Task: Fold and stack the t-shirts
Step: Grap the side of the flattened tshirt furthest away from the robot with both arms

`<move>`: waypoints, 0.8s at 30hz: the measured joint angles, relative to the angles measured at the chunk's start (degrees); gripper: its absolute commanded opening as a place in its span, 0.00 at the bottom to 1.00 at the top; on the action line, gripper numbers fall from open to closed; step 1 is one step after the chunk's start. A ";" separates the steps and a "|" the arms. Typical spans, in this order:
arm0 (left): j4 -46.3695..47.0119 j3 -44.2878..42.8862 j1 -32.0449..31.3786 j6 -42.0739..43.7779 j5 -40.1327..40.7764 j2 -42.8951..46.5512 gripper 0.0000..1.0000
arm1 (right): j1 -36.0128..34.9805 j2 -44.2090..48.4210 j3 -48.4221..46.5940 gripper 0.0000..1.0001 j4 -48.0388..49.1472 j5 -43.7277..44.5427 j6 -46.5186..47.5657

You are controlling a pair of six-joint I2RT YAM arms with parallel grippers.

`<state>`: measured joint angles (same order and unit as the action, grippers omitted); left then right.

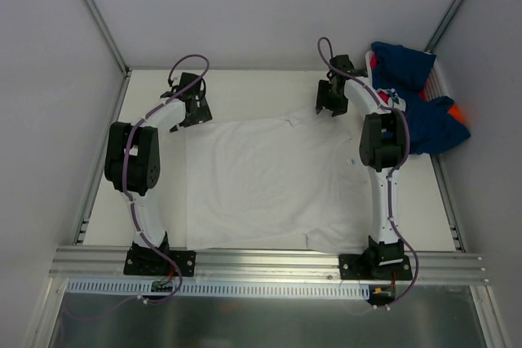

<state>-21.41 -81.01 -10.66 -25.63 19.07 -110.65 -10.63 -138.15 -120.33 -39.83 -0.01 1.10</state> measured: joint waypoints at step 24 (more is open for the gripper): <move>-1.95 -4.35 3.26 0.96 -0.83 -5.09 0.93 | 0.00 -1.49 -5.75 0.37 -0.31 -5.64 -0.68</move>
<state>-23.35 -85.36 -7.40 -24.67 18.24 -115.74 -10.63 -139.63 -126.08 -40.14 -5.65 0.43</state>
